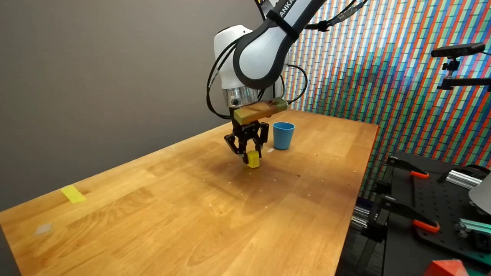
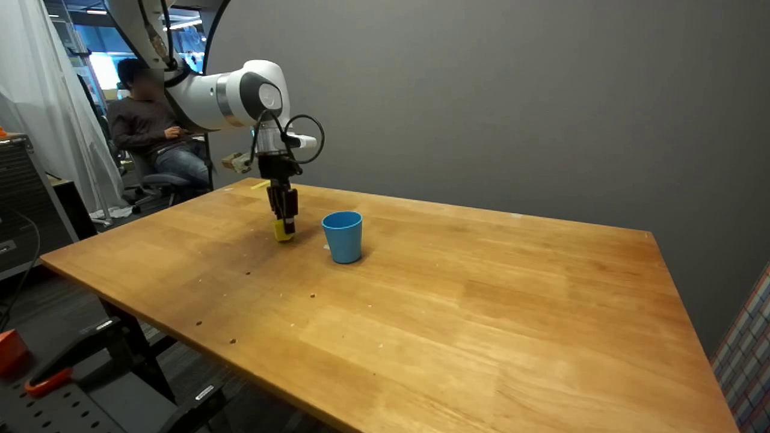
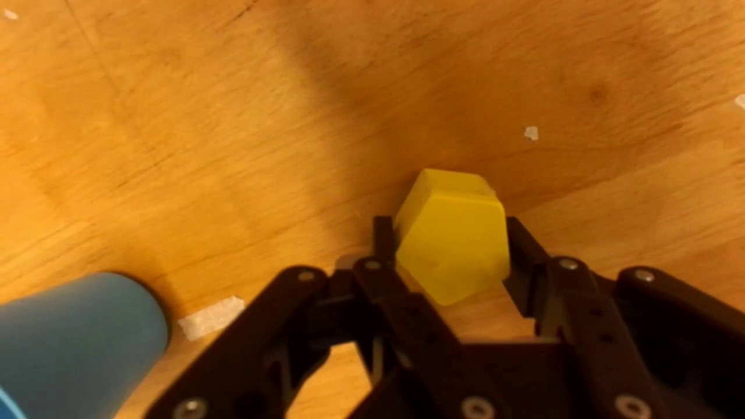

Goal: Place the yellow block inside the cup

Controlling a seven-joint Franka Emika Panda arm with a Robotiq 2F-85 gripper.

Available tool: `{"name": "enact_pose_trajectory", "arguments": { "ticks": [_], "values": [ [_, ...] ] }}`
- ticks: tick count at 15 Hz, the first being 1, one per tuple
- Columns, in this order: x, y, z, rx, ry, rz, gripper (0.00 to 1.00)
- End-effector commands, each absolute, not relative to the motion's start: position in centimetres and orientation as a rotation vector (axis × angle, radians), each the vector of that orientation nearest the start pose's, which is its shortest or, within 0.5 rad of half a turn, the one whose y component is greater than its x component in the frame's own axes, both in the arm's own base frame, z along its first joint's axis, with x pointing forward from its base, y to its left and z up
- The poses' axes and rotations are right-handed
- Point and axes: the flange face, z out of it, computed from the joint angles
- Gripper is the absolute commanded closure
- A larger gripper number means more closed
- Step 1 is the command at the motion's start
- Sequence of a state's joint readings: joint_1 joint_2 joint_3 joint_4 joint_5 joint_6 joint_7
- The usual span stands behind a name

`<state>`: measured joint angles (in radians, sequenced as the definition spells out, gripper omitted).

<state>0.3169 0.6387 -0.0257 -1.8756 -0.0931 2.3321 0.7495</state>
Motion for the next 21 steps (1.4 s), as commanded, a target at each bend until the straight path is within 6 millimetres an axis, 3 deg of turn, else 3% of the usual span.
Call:
{"name": "enact_pose_trajectory", "arguments": {
  "ticks": [1, 4, 7, 10, 13, 17, 21],
  "values": [
    [58.4, 18.1, 19.9, -3.239, 0.714, 0.138, 0.78],
    [58.2, 16.7, 24.9, -3.229, 0.861, 0.009, 0.78],
    [58.3, 13.4, 30.6, -3.235, 1.057, -0.144, 0.78],
    [58.0, 10.0, 33.7, -3.235, 1.262, -0.21, 0.78],
    [57.4, 7.6, 33.4, -3.203, 1.411, -0.107, 0.78],
    [57.1, 4.9, 30.0, -3.164, 1.493, -0.001, 0.78],
    [57.4, 3.6, 27.7, -3.138, 1.548, 0.002, 0.78]
  ]
}}
